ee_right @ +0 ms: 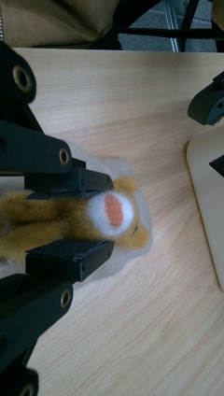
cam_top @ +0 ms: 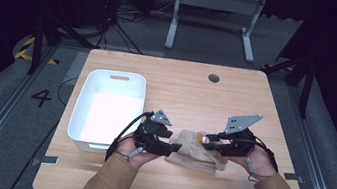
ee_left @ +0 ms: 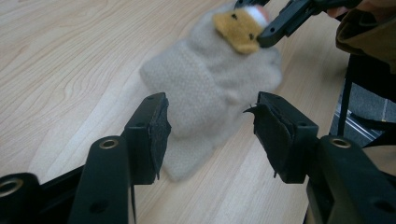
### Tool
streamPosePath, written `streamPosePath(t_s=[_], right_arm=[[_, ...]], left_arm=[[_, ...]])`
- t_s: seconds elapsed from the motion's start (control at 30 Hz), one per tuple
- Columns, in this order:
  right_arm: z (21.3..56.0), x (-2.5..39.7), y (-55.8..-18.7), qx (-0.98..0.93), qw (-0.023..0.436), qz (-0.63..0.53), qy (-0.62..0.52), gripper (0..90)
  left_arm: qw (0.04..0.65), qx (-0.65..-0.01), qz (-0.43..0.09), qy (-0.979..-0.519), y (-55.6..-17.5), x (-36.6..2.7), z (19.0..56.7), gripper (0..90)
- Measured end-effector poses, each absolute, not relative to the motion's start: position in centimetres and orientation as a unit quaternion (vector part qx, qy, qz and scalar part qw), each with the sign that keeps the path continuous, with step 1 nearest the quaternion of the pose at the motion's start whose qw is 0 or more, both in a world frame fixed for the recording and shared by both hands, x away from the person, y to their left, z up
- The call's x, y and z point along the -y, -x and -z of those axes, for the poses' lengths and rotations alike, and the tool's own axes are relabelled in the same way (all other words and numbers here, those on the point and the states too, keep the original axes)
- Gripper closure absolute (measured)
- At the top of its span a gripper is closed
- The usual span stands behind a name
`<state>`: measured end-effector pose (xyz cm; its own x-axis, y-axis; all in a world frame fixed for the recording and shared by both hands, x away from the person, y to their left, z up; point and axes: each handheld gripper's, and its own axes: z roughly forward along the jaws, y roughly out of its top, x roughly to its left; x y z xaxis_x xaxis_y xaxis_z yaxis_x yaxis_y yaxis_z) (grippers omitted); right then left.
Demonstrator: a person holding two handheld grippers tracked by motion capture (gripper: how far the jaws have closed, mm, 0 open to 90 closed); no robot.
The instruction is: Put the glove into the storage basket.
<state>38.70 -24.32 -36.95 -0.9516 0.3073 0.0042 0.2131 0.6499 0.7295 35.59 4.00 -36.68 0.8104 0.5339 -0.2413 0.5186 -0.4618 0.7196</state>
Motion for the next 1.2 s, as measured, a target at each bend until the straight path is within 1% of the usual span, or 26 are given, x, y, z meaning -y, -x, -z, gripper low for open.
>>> streamPosePath(t_s=[0.23,0.27,0.43,0.93,1.0,1.03,1.07,1.1,1.13,1.2], right_arm=[[37.9,23.4,-38.7,-0.910,0.048,-0.388,-0.141,68.2],[38.4,23.2,-38.8,-0.911,0.038,-0.388,-0.138,68.2],[39.3,22.8,-39.1,-0.918,0.025,-0.372,-0.135,68.1],[41.4,22.4,-39.6,-0.935,0.019,-0.325,-0.143,66.8],[41.6,22.3,-39.6,-0.937,0.021,-0.318,-0.144,64.7],[41.6,22.3,-39.6,-0.937,0.021,-0.318,-0.145,62.2],[41.6,22.3,-39.6,-0.937,0.021,-0.318,-0.145,62.2],[41.5,22.3,-39.6,-0.936,0.021,-0.318,-0.147,59.2],[41.3,22.4,-39.5,-0.934,0.024,-0.325,-0.149,52.1],[41.1,22.5,-39.5,-0.931,0.023,-0.332,-0.151,49.8]], left_arm=[[0.416,-0.306,-0.011,-0.856,-35.6,-4.0,36.7,45.3],[0.416,-0.306,-0.011,-0.856,-35.6,-4.0,36.7,45.3],[0.415,-0.306,-0.010,-0.857,-35.6,-3.9,36.7,45.3],[0.407,-0.307,-0.004,-0.860,-35.7,-3.7,37.0,45.1],[0.405,-0.305,-0.004,-0.862,-35.8,-3.7,37.1,45.0],[0.405,-0.305,-0.003,-0.862,-35.8,-3.6,37.1,44.9],[0.405,-0.305,-0.003,-0.862,-35.8,-3.6,37.1,44.6],[0.405,-0.304,-0.001,-0.862,-35.8,-3.6,37.1,44.6],[0.402,-0.303,0.009,-0.864,-35.9,-3.6,37.1,43.9],[0.399,-0.302,0.012,-0.866,-36.0,-3.5,36.9,42.3]])
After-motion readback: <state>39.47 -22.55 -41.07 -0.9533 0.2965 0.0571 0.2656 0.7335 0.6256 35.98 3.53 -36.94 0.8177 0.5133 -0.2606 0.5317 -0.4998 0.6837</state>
